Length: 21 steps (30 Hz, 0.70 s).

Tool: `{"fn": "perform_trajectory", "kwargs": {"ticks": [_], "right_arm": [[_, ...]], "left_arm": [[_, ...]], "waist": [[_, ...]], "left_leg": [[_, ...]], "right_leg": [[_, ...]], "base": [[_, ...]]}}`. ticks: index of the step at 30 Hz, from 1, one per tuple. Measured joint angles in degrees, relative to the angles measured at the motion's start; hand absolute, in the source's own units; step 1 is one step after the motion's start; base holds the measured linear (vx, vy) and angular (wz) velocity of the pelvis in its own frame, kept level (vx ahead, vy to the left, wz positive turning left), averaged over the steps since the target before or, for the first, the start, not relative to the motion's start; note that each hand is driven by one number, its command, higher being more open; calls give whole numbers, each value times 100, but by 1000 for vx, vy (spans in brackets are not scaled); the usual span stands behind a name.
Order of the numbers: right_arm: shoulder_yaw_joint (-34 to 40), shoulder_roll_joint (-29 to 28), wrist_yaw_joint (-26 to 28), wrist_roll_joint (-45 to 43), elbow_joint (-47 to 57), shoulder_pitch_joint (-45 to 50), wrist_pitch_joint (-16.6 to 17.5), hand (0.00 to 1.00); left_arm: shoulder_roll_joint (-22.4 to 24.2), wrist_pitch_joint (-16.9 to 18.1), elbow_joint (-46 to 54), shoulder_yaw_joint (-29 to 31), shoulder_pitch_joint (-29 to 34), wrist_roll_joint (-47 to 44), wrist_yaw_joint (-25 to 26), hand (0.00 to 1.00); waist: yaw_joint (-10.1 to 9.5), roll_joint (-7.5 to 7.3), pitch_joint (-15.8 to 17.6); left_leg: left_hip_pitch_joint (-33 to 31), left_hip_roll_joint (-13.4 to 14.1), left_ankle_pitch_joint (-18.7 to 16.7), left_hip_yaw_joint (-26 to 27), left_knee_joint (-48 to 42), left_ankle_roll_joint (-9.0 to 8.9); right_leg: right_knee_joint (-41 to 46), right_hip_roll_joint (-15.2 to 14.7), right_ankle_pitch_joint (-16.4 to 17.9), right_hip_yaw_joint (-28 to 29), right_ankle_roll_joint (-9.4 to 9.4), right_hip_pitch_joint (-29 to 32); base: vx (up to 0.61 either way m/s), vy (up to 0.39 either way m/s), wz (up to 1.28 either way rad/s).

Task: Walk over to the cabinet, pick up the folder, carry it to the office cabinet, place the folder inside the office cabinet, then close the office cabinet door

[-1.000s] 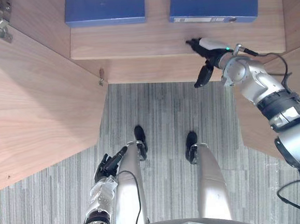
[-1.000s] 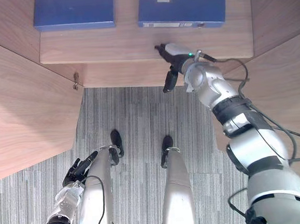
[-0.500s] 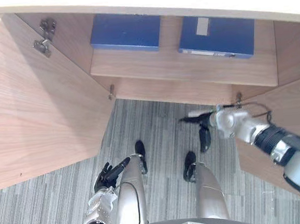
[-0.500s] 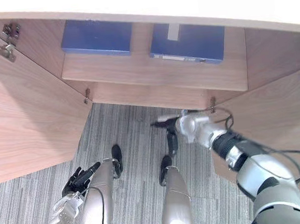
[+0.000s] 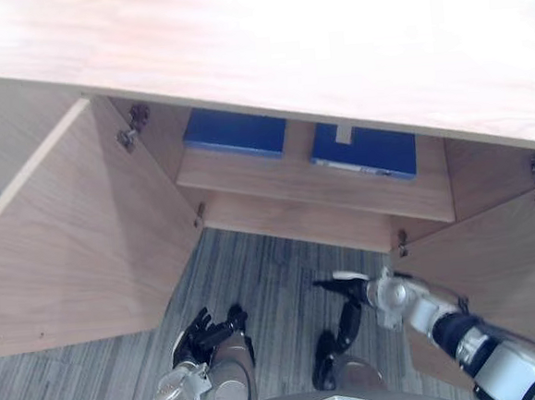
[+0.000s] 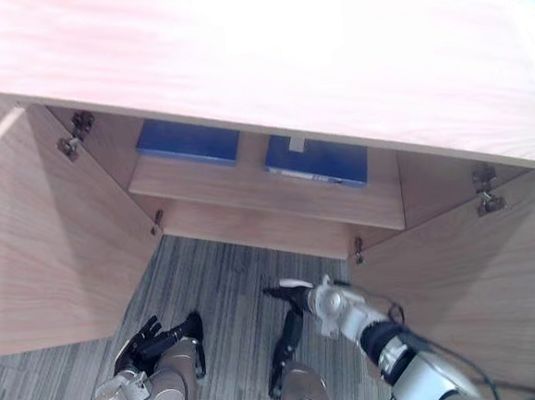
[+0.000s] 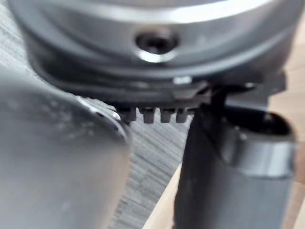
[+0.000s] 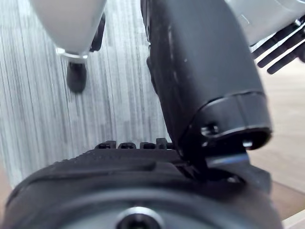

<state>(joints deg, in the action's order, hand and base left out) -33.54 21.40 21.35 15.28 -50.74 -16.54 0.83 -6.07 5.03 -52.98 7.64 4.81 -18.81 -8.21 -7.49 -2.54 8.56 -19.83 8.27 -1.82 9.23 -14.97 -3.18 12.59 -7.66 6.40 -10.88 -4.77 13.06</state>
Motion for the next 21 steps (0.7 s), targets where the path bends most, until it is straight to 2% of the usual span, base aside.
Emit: {"fn": "perform_trajectory", "kwargs": {"ticks": [2, 5, 7, 10, 12, 15, 17, 21], "right_arm": [[831, -468, -412, 2, -601, 167, -11, 100], [1985, -884, -994, 1, -998, 324, -50, 100], [2981, -1213, -1401, -12, -1249, 490, -89, 100], [3935, -1570, -1900, -283, -1509, 853, -204, 100], [4426, -1750, -2153, -326, -1610, 1130, -282, 100], [4939, -1928, -2351, -474, -1667, 1423, -321, 100], [5557, -2040, -2515, -788, -1702, 1579, -387, 100], [6015, -2077, -2711, -1309, -1695, 1753, -364, 100]], "left_arm": [[-43, -1, -354, 157, -55, 392, 79, 100], [-70, -18, -639, 346, -109, 837, 299, 100], [-56, -36, -776, 503, -131, 1050, 429, 100], [41, -44, -842, 686, -127, 1274, 605, 100], [166, -44, -859, 693, -128, 1282, 732, 100], [249, -48, -969, 687, -172, 1488, 818, 100], [268, -44, -1040, 662, -201, 1667, 933, 100], [273, -39, -1179, 442, -214, 1726, 1028, 100]], "waist": [[152, 46, -80], [289, 32, -178], [321, -8, -248], [332, -63, -447], [425, -51, -516], [513, -42, -565], [628, -31, -634], [667, 13, -713]], "left_leg": [[304, -107, 177, 37, 431, -1], [598, -180, 415, 76, 934, -3], [896, -204, 553, 150, 1273, -14], [1281, -231, 700, 216, 1690, -28], [1549, -281, 801, 219, 1985, -23], [1650, -317, 768, 237, 1994, -65], [1715, -345, 741, 300, 2007, -78], [1896, -385, 676, 319, 2010, -57]], "right_leg": [[-469, 56, -226, 11, -16, -324], [-902, 87, -449, 43, -12, -540], [-1013, 104, -489, 93, -6, -702], [-1092, 124, -494, 151, 5, -885], [-1159, 115, -493, 159, 4, -1036], [-1180, 77, -483, 189, 6, -1131], [-1197, 56, -474, 269, 21, -1149], [-1263, 29, -475, 324, 16, -1343]], "base": [[89, 9, -6], [31, 1, -6], [7, -6, -10], [0, -12, -13], [-5, 3, -3], [-29, 36, -5], [-20, 22, -17], [-9, 15, -6]]}}
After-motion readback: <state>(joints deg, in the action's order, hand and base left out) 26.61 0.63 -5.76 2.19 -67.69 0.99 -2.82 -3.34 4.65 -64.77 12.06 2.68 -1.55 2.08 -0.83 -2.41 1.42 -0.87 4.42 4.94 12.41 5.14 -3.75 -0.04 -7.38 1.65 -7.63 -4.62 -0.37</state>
